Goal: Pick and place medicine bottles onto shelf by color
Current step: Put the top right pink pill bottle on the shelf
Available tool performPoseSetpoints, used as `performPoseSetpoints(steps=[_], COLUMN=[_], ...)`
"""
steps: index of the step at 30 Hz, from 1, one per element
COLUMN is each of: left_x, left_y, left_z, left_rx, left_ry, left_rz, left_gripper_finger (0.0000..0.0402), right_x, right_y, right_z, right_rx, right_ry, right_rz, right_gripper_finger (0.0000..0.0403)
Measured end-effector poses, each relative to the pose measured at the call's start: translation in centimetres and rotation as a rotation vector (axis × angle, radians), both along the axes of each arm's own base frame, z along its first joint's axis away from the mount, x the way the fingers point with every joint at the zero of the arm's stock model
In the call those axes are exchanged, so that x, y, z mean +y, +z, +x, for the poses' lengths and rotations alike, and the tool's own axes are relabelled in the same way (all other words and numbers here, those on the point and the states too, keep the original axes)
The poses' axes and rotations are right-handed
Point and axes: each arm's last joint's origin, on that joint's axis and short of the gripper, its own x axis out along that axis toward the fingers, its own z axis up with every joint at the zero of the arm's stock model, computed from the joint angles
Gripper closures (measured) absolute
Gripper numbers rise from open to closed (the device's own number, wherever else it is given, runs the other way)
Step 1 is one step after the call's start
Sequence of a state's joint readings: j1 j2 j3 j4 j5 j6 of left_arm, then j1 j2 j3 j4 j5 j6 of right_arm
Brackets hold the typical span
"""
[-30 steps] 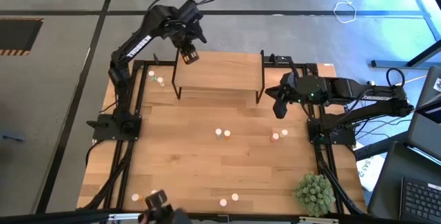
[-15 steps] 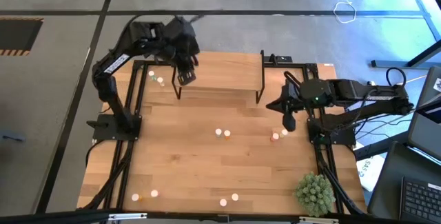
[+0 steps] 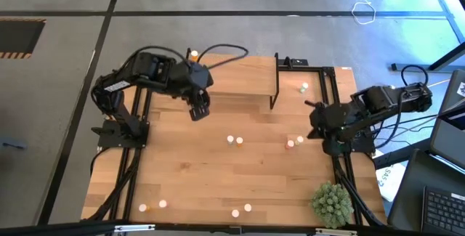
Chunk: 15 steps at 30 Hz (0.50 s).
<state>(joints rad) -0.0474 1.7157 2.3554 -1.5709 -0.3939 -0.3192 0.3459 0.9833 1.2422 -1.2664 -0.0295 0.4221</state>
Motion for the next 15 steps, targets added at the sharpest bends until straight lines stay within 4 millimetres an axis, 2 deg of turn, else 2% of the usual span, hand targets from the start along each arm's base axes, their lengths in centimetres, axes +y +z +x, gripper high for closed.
performPoseSetpoints(steps=[2, 5, 15], left_x=[-0.6, -1.2, -2.2], left_y=[0.0, 0.0, 0.0], left_z=[0.0, -0.1, -0.1], left_rx=[-0.006, -0.009, -0.002], left_ry=[0.002, -0.014, -0.081], left_rz=[0.012, 0.012, -0.024], left_gripper_finger=[0.0251, 0.0251, 0.0251], right_x=[0.4, 0.7, 1.6], right_y=[-0.4, -0.6, -2.0], right_z=[0.1, 0.6, 2.8], right_rx=[0.041, 0.057, 0.174], right_ry=[0.044, 0.020, 0.001], right_rz=[0.012, 0.035, 0.079], right_gripper_finger=[0.0398, 0.0386, 0.0317])
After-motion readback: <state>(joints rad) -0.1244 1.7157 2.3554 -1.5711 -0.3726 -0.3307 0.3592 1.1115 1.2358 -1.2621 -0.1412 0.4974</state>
